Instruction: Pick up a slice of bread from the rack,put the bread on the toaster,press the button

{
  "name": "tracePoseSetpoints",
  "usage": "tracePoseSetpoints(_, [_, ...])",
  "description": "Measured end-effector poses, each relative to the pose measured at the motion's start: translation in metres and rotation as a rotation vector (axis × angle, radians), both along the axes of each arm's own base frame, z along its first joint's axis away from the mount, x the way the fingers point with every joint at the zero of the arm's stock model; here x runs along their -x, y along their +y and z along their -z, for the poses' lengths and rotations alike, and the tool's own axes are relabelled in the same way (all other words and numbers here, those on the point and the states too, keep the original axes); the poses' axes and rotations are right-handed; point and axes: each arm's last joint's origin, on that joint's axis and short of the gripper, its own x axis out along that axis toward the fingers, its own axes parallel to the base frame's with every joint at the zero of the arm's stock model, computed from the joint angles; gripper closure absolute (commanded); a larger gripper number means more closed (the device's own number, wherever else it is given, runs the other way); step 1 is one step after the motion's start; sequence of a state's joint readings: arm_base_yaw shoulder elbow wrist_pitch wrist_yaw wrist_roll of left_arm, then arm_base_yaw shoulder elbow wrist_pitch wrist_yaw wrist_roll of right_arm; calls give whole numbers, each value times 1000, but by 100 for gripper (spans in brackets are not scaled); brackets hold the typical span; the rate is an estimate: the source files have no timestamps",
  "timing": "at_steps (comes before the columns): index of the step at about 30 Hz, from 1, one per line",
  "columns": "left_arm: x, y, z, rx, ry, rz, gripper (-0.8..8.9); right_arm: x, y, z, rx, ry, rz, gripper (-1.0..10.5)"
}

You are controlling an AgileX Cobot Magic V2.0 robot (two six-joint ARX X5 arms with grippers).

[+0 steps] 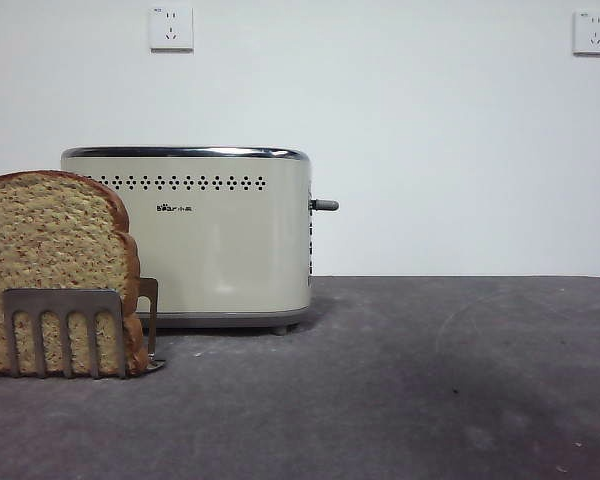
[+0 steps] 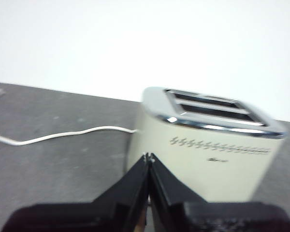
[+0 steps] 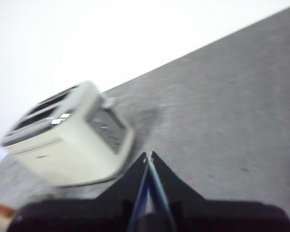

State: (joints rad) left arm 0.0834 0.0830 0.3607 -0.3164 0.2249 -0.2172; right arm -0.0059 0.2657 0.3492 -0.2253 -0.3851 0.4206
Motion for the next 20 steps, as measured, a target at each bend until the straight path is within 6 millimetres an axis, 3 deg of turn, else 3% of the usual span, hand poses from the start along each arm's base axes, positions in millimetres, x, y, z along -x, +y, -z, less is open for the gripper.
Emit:
tracePoseSetpoints(7, [4,-7,-57,-102,57,243,822,-19,5,-60,64,61,-207,959])
tracePoseSetpoints(13, [6,-12,-95,-206,47,446,822,-32,8,-102,182,153,-321,959])
tracePoseSetpoints(20, [11,-17,-108,-274,123,619,822,-29,16,-133,335,222,-467,959])
